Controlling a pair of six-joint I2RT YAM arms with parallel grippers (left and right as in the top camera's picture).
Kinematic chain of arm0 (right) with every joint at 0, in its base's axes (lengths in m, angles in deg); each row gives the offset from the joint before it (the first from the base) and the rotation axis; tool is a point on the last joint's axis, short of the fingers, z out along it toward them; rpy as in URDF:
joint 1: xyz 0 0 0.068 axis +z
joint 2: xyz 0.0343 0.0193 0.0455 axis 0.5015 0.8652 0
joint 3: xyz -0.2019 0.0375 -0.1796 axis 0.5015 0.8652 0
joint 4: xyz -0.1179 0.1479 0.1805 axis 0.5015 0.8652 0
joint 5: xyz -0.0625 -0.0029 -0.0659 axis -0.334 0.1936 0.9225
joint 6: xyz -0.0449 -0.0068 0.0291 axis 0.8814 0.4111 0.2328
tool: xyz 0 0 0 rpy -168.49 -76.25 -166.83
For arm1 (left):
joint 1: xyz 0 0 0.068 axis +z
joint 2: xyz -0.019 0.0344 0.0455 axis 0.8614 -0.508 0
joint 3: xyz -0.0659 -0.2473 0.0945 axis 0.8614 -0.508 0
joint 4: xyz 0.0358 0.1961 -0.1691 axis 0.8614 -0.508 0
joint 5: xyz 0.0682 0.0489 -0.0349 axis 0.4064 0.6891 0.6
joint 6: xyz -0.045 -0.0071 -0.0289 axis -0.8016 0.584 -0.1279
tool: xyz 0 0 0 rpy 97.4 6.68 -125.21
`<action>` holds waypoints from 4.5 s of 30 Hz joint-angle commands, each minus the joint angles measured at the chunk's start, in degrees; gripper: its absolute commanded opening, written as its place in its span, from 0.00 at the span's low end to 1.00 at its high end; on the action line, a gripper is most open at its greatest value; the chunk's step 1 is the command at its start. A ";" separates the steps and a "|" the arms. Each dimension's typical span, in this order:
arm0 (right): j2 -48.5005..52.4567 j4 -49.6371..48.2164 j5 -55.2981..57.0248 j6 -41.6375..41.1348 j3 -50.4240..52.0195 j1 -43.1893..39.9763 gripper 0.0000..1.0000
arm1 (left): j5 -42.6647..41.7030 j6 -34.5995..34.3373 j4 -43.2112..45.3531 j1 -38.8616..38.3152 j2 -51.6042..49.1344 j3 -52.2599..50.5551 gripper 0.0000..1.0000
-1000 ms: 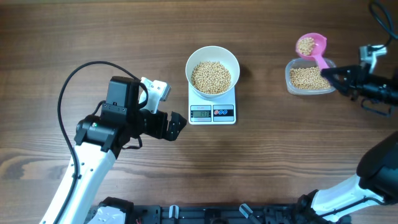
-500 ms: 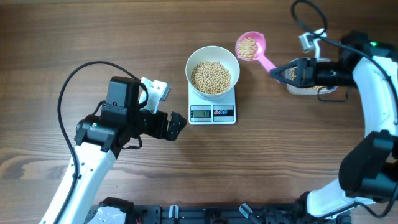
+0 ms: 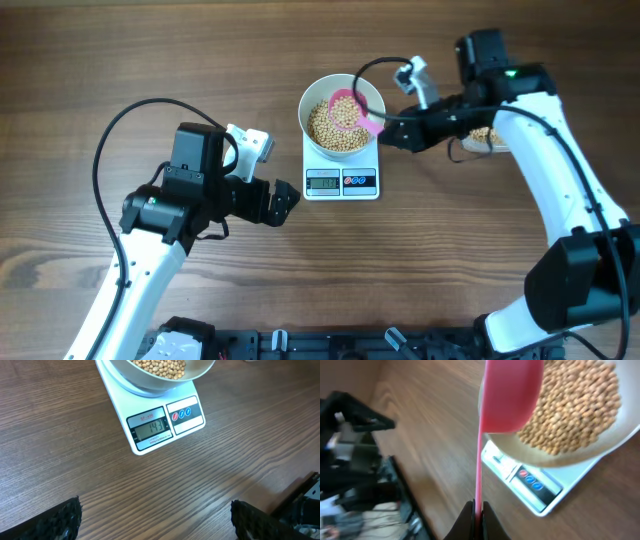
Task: Scoop item into bowl and weigh 150g on scale
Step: 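Carry the filled pink scoop left over the white bowl, then tip the pink scoop to pour a few soybeans into the bowl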
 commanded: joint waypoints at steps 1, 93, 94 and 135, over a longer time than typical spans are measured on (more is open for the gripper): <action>-1.40 -3.02 7.54 -4.31 0.11 2.97 0.04 | 0.13 1.29 0.11 0.33 -0.28 -0.02 1.00; -1.84 -10.36 -3.30 -13.09 0.11 -3.15 0.04 | 0.13 1.31 0.11 0.33 -0.28 -0.02 1.00; -1.84 -10.36 -3.32 -13.09 0.13 -3.15 0.04 | 0.13 1.31 0.11 0.33 -0.28 -0.02 1.00; -1.84 -6.27 11.28 -6.51 0.13 2.62 0.04 | 0.13 1.31 0.11 0.33 -0.28 -0.02 1.00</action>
